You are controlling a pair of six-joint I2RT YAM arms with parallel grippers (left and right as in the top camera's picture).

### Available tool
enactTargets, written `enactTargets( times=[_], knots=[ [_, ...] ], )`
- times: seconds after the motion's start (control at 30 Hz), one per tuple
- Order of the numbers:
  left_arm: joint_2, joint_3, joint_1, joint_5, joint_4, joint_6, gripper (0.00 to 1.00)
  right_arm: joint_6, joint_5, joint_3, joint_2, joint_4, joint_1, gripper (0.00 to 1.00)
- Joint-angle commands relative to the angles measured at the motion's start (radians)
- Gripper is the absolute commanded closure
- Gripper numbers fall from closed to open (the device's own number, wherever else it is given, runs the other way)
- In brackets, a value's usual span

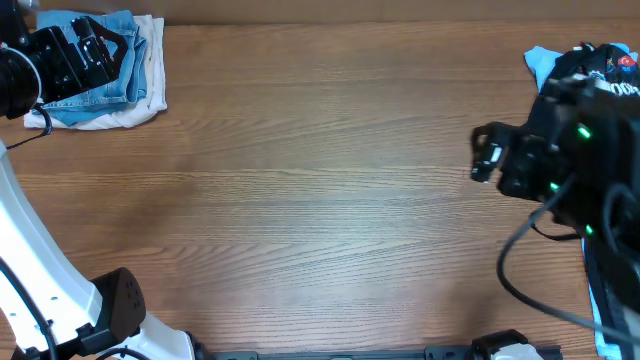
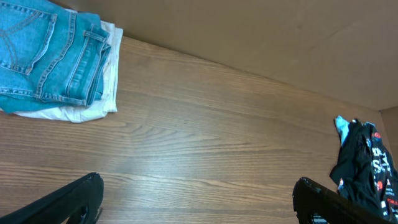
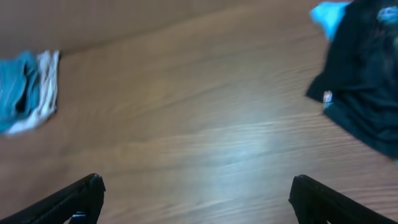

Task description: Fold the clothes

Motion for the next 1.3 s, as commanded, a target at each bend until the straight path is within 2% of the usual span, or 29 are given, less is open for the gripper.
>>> enactTargets(
  times=[0.0,0.13,0.37,0.63,0.93,1.13,1.27],
  knots=[
    [-0.003,0.004,0.003,0.016,0.002,-0.003,0.00,-0.042,0.014,-0.165,-0.120,0.085,-0.081,0.00],
    [-0.003,0.004,0.003,0.016,0.002,-0.003,0.00,-0.042,0.005,-0.454,-0.298,0.277,-0.143,0.00],
    [-0.003,0.004,0.003,0.016,0.002,-0.003,0.00,-0.079,0.004,-0.930,-0.589,0.609,-0.152,0.00],
    [-0.003,0.004,0.003,0.016,0.002,-0.003,0.00,-0.113,-0.019,-1.334,-0.814,0.923,-0.153,0.00],
    [-0.003,0.004,0.003,0.016,0.002,-0.003,0.00,-0.113,-0.052,-1.613,-0.975,1.249,-0.153,0.00],
    [-0.003,0.004,0.003,0.016,0.002,-0.003,0.00,-0.113,-0.056,-1.704,-1.058,1.370,-0.158,0.00],
    [-0.003,0.004,0.003,0.016,0.002,-0.003,0.00,-0.114,-0.076,-1.740,-1.127,1.389,-0.184,0.00]
  ],
)
